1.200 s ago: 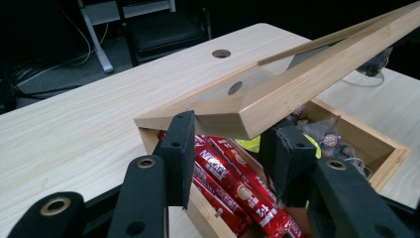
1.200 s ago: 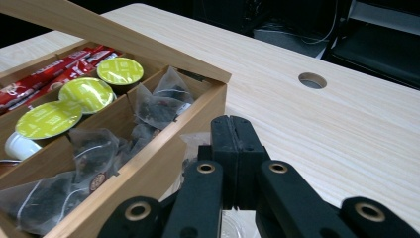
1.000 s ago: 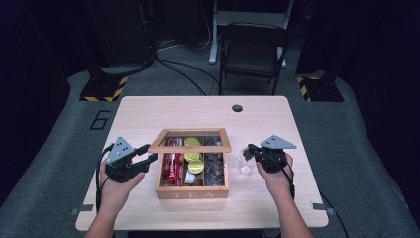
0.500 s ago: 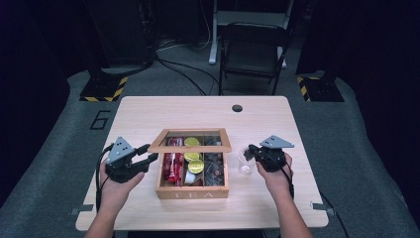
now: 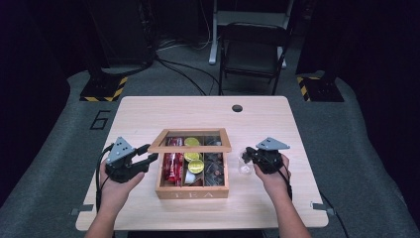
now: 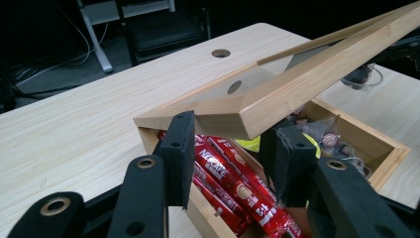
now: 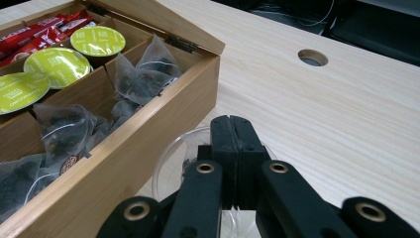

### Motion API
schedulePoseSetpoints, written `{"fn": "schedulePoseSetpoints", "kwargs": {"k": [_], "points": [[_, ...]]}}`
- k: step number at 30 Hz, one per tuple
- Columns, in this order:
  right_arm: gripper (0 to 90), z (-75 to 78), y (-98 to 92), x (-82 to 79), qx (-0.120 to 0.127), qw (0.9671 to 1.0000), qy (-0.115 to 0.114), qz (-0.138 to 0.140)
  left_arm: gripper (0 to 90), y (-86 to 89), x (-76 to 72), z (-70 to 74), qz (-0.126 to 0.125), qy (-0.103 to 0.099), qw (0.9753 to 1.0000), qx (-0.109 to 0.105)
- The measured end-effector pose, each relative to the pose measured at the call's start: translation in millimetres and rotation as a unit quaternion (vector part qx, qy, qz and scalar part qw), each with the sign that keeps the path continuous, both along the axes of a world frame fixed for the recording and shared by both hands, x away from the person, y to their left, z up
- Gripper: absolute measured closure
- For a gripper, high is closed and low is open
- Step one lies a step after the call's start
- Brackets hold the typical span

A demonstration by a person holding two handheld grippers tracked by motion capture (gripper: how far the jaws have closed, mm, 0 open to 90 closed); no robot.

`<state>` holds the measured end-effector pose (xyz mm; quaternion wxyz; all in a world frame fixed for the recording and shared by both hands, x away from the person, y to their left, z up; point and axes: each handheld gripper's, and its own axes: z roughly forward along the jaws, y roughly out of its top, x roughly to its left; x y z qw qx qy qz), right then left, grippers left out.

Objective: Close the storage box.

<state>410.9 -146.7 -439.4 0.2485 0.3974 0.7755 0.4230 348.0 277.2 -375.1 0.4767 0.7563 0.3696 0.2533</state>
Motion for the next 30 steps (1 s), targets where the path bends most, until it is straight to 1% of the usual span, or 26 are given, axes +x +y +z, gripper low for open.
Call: {"fn": "schedulePoseSetpoints", "kwargs": {"k": [2,6,10,16,17,21,24,29,30], "points": [[89.1,-0.6,0.3,-0.6,0.002,1.0,0.003,-0.002,57.6,0.0,0.0,0.0,0.0,0.0,1.0,0.0],[83.8,-1.2,-0.2,-1.0,0.006,1.0,0.002,-0.005,57.5,0.1,0.0,0.0,0.0,0.0,1.0,0.0],[82.7,0.0,-1.1,-2.9,0.011,0.9999,0.003,-0.007,57.6,0.0,-0.1,0.0,0.0,0.0,1.0,0.0],[80.8,4.2,-1.1,-6.0,0.013,0.9999,-0.005,0.0,57.6,0.0,0.0,0.0,0.0,-0.001,1.0,-0.001],[80.1,4.7,-0.2,-7.0,0.017,0.9998,-0.004,-0.004,57.6,0.0,0.0,0.0,0.0,-0.001,1.0,0.0],[75.2,6.8,1.8,-10.7,0.015,0.9999,-0.006,0.001,57.6,0.1,-0.1,0.1,0.0,-0.001,1.0,0.001],[72.0,11.2,4.2,-14.4,0.019,0.9997,-0.012,0.006,57.6,0.3,-0.2,-0.1,-0.001,0.0,1.0,0.001],[67.5,19.2,8.8,-20.4,0.03,0.999,-0.017,0.028,57.5,0.5,-0.4,-0.1,-0.002,0.0,1.0,0.003],[66.7,21.0,10.2,-21.8,0.032,0.9988,-0.022,0.029,57.5,0.5,-0.4,-0.2,-0.002,0.0,1.0,0.003]]}}
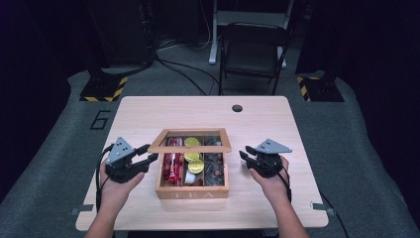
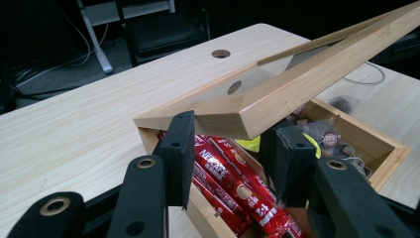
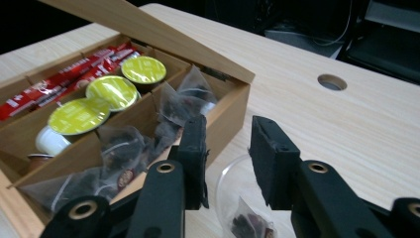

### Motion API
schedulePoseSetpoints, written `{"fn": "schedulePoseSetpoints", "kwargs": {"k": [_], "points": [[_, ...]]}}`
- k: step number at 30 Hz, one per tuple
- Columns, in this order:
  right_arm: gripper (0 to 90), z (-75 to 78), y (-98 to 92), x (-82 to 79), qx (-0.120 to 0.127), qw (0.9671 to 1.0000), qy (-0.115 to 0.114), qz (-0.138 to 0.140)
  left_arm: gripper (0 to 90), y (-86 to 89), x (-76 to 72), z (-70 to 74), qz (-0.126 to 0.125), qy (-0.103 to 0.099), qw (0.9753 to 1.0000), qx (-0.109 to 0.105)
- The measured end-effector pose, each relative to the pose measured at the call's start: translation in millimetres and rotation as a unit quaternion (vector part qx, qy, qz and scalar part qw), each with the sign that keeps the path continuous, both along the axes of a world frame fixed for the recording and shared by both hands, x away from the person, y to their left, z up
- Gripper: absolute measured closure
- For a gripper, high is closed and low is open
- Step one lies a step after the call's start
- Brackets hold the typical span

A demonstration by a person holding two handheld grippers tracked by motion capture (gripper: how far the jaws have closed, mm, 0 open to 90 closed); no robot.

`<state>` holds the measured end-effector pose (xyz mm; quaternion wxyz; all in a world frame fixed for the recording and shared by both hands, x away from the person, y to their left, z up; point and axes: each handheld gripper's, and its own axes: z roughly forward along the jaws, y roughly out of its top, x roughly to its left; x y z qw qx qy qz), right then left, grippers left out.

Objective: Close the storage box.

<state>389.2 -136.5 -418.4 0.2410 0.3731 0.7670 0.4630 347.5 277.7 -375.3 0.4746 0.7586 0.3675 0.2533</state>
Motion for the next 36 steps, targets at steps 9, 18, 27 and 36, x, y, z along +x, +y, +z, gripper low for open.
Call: {"fn": "schedulePoseSetpoints", "kwargs": {"k": [9,18,27,36], "points": [[59.9,10.8,6.4,-7.0,0.02,0.9995,0.003,0.023,57.4,1.1,1.8,0.1,-0.003,0.0,1.0,-0.007],[59.4,23.5,23.3,-13.7,0.008,0.9983,-0.011,0.057,57.4,0.5,0.1,-1.5,0.0,0.002,0.9999,-0.01],[55.3,29.7,33.0,-21.3,-0.002,0.9969,-0.021,0.076,57.4,-0.1,-1.4,-2.8,0.004,0.005,0.9999,-0.012],[50.5,32.1,40.2,-22.9,0.005,0.9963,-0.018,0.083,57.3,-0.4,-2.7,-4.0,0.003,0.007,0.9999,-0.007]]}}
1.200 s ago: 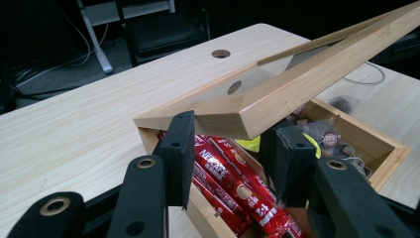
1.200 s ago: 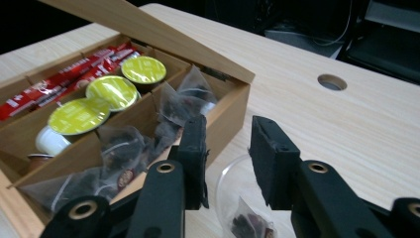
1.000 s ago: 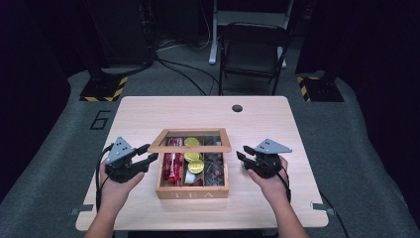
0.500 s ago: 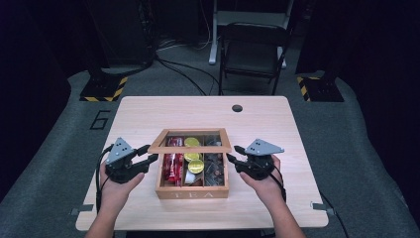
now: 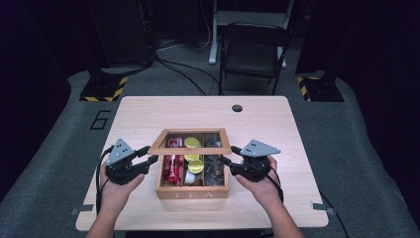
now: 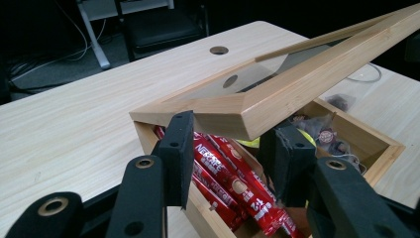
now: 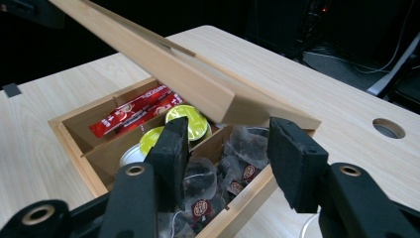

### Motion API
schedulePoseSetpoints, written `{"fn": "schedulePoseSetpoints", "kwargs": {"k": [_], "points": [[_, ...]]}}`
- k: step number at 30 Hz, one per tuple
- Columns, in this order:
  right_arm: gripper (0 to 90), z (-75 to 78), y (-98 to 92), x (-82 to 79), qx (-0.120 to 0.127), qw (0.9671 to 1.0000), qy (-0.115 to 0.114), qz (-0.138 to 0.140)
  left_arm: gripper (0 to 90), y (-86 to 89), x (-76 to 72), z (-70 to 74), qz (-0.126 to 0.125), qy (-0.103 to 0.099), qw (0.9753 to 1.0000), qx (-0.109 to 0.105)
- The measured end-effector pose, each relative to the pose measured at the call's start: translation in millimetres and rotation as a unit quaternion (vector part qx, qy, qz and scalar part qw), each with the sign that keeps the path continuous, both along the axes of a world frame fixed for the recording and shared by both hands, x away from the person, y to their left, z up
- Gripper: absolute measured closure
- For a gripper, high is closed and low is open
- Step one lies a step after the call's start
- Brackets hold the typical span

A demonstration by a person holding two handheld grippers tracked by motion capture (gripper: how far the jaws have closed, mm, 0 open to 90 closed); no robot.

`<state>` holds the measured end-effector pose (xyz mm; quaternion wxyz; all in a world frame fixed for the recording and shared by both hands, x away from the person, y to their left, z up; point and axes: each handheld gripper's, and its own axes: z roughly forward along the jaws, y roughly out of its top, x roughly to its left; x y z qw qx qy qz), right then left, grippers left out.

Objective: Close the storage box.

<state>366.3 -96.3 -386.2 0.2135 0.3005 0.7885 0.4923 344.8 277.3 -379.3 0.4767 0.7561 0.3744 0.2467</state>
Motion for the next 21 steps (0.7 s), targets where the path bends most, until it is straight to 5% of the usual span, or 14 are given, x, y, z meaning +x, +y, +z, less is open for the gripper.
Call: {"fn": "schedulePoseSetpoints", "kwargs": {"k": [9,21], "points": [[52.0,5.4,2.0,-4.5,0.002,0.9998,-0.02,-0.008,57.1,-0.4,-1.3,-0.6,-0.002,0.003,1.0,0.008],[52.7,8.5,1.2,-3.2,-0.005,0.9999,-0.012,-0.005,55.4,-0.1,-3.2,4.3,-0.005,0.015,0.9999,0.003]]}}
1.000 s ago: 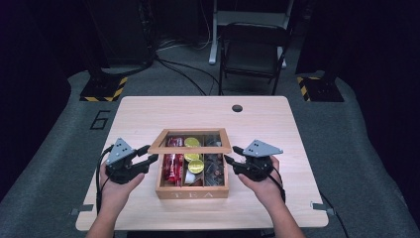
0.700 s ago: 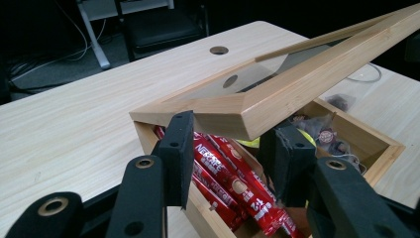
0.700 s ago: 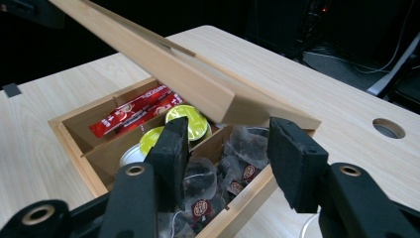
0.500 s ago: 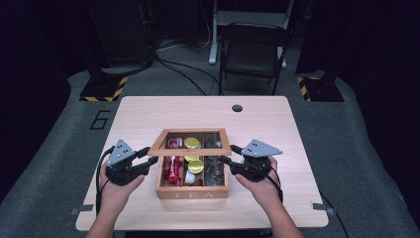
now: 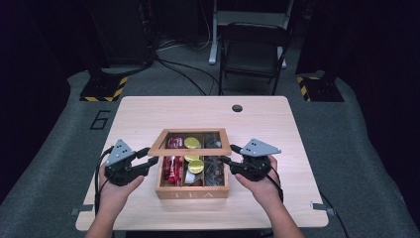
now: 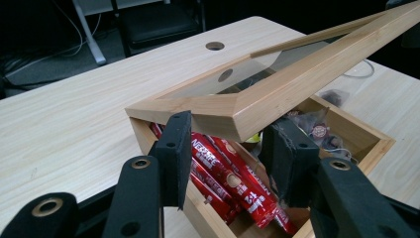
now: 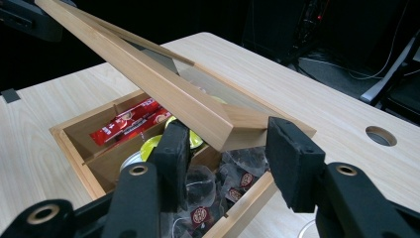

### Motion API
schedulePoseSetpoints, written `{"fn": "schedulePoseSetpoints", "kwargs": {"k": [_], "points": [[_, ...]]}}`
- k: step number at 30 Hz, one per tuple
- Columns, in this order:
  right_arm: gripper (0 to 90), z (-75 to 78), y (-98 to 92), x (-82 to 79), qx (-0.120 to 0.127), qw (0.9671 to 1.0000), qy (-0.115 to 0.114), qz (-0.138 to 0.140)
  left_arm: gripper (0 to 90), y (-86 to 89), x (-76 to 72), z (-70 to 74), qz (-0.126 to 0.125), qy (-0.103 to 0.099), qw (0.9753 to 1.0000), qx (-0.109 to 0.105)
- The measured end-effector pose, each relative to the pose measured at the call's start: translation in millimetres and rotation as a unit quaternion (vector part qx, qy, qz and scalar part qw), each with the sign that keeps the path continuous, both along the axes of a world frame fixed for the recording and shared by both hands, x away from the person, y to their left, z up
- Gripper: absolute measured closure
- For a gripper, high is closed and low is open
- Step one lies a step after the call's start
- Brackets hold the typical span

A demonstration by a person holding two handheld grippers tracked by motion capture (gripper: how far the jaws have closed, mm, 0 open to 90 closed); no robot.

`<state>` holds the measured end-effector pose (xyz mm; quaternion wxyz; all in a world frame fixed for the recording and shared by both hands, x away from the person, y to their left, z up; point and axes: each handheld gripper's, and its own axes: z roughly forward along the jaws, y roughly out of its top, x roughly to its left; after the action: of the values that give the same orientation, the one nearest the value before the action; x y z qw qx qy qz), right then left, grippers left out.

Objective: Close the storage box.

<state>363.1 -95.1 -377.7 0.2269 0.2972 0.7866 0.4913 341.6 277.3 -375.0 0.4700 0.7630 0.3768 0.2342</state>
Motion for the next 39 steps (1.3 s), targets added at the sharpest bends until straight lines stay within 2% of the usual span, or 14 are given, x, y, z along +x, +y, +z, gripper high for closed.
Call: {"fn": "schedulePoseSetpoints", "kwargs": {"k": [4,8,23,28,30,33,39], "points": [[54.0,4.3,0.1,1.6,-0.008,1.0,0.001,0.004,55.5,-0.5,1.4,2.0,0.003,0.001,1.0,-0.002],[54.0,5.2,0.6,-0.1,-0.008,0.9999,0.012,0.0,55.5,-1.3,0.2,2.2,0.003,0.003,1.0,0.008],[54.0,0.5,0.3,-3.5,-0.01,0.9999,0.001,0.004,55.5,-2.6,-3.7,-1.0,0.002,-0.002,0.9999,0.017],[53.9,-0.7,0.0,-5.7,-0.011,0.9999,0.007,0.002,55.5,-2.9,-5.0,-2.3,0.001,-0.002,0.9998,0.022],[53.9,-1.6,0.1,-5.2,-0.015,0.9999,0.001,0.006,55.5,-2.7,-5.8,-3.3,0.0,-0.002,0.9998,0.022],[53.7,-2.6,0.8,-8.1,-0.016,0.9998,0.009,0.003,55.5,-1.6,-7.7,-3.8,-0.006,-0.001,0.9997,0.023],[53.4,-4.1,1.1,-8.5,-0.018,0.9998,0.003,0.001,55.6,-0.8,-9.0,-4.1,-0.008,0.001,0.9997,0.021]]}}
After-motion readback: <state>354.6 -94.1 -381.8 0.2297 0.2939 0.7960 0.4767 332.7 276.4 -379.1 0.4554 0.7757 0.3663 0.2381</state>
